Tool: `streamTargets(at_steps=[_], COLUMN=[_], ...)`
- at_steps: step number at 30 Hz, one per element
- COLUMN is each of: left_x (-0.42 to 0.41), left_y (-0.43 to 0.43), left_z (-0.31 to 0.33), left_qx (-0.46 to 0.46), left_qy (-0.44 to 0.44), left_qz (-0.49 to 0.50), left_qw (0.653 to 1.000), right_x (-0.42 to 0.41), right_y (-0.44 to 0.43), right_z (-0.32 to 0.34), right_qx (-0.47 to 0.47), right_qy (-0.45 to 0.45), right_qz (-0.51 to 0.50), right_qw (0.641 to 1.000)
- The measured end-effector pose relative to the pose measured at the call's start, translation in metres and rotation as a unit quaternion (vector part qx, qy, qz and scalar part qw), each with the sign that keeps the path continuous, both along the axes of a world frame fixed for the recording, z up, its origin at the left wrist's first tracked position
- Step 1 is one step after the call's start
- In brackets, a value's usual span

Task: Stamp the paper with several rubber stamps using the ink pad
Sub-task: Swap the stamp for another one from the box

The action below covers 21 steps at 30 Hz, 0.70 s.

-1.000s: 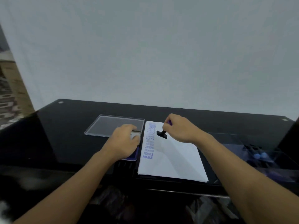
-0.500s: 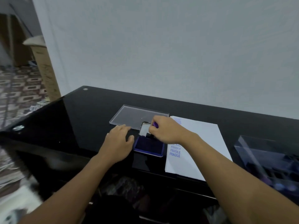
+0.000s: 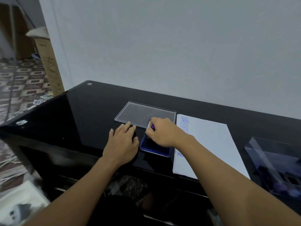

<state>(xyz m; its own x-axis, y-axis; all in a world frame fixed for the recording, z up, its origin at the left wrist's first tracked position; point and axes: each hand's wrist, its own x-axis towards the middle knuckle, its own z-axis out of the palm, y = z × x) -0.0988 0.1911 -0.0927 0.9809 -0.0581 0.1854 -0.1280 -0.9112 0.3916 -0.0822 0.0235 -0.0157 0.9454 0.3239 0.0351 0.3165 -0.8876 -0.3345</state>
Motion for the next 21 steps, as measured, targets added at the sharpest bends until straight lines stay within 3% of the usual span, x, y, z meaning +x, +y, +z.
streamTargets(at_steps=[21], left_x=[0.000], left_y=[0.000], left_z=[-0.002], left_qx=[0.025], left_qy=[0.006], left_qz=[0.010], left_qw=[1.000], right_x=[-0.003], right_y=[0.010], right_z=[-0.032], right_qx=[0.032], right_qy=[-0.084], right_qz=[-0.020], right_qw=[0.996])
